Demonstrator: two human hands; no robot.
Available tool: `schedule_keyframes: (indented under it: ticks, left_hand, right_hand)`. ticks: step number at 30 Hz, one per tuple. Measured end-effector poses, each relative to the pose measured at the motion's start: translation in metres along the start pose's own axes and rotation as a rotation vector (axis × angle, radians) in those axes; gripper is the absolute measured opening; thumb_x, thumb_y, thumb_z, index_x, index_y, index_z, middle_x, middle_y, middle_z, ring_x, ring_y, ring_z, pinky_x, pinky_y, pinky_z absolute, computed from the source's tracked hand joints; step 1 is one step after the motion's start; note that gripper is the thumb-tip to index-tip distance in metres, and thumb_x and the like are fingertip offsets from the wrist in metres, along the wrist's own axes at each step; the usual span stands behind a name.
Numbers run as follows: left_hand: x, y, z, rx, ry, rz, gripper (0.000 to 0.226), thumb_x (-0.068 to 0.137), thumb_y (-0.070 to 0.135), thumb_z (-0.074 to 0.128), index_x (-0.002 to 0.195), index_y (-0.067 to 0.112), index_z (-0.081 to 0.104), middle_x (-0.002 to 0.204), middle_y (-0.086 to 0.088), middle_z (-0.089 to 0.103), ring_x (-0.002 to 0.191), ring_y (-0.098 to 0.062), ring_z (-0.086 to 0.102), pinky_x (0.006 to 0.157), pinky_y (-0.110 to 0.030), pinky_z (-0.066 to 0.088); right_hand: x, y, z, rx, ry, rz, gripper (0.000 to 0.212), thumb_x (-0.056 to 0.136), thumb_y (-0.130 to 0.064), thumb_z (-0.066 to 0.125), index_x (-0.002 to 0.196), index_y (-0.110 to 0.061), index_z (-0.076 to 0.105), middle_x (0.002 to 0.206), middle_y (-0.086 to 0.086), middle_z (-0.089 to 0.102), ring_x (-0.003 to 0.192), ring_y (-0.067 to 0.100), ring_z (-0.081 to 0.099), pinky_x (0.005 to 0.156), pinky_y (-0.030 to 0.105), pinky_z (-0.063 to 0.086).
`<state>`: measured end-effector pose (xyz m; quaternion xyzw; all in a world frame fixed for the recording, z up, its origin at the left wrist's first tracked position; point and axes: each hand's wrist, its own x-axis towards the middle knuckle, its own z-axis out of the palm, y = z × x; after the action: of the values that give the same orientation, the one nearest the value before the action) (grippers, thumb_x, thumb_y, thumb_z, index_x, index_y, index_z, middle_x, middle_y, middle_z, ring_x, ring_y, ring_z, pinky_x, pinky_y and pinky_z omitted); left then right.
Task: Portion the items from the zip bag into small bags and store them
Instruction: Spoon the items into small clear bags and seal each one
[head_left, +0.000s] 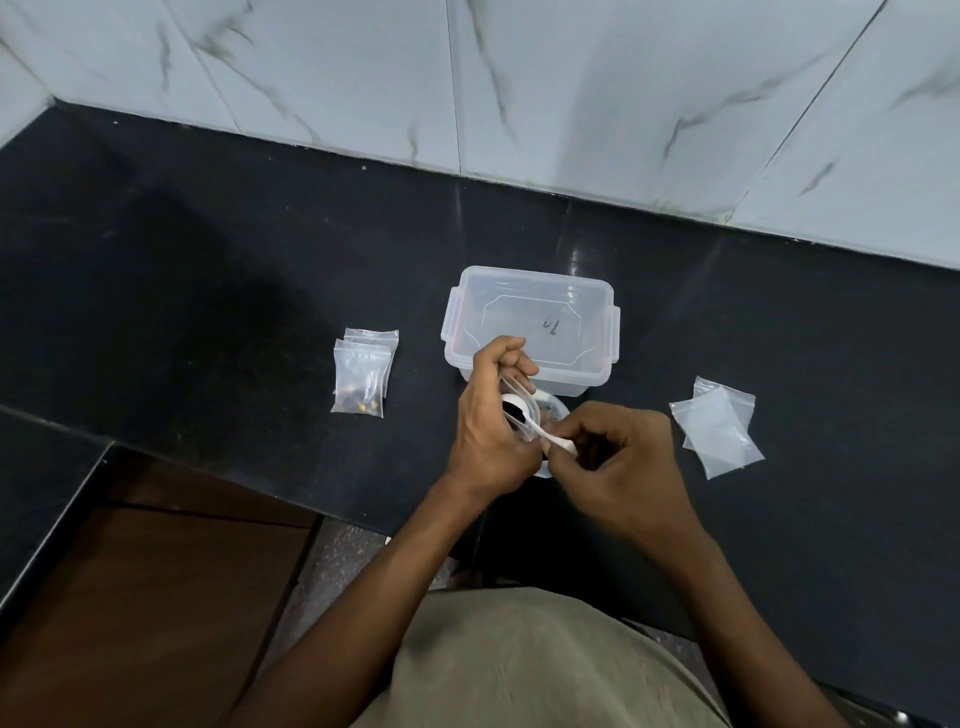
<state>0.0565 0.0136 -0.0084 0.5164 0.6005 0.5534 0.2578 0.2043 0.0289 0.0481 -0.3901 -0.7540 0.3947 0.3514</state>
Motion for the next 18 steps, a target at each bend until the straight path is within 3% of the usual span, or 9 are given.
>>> schedule_keyframes:
  ticks: [3, 5, 10, 18]
  left_hand:
    - [0.002, 0.001, -0.001, 0.01, -0.006, 0.017, 0.072, 0.068, 0.01, 0.083, 0.131, 0.005, 0.048, 0.105, -0.004, 0.062, 0.088, -0.02, 0.063, 0.079, -0.032, 0.054]
    - [0.003, 0.0, -0.001, 0.029, -0.002, 0.028, 0.07, 0.068, 0.007, 0.086, 0.129, 0.004, 0.051, 0.103, -0.004, 0.063, 0.09, -0.02, 0.064, 0.079, -0.032, 0.055]
    - [0.006, 0.001, 0.0, 0.016, 0.056, 0.027, 0.075, 0.061, -0.005, 0.087, 0.126, 0.004, 0.051, 0.097, -0.004, 0.062, 0.086, -0.022, 0.063, 0.078, -0.04, 0.054]
    - [0.003, -0.003, 0.002, -0.012, 0.071, -0.021, 0.075, 0.06, -0.006, 0.087, 0.125, 0.005, 0.05, 0.095, -0.006, 0.062, 0.085, -0.025, 0.063, 0.078, -0.045, 0.055]
  right_hand:
    - [0.001, 0.009, -0.003, -0.211, -0.028, -0.126, 0.005, 0.076, -0.003, 0.074, 0.072, -0.007, 0.075, 0.062, -0.003, 0.061, 0.052, 0.015, 0.051, 0.049, 0.031, 0.044]
    - [-0.002, 0.012, -0.001, -0.295, -0.003, -0.195, 0.005, 0.078, -0.008, 0.073, 0.078, -0.007, 0.078, 0.066, -0.002, 0.061, 0.054, 0.012, 0.051, 0.049, 0.03, 0.046]
    - [-0.011, 0.017, 0.002, -0.273, 0.123, -0.276, 0.015, 0.079, -0.002, 0.077, 0.093, -0.003, 0.081, 0.076, 0.002, 0.067, 0.06, 0.006, 0.055, 0.053, 0.02, 0.048]
    - [-0.018, 0.025, 0.006, -0.289, 0.204, -0.345, 0.012, 0.08, -0.002, 0.076, 0.091, 0.001, 0.08, 0.073, 0.006, 0.067, 0.056, 0.01, 0.054, 0.051, 0.021, 0.045]
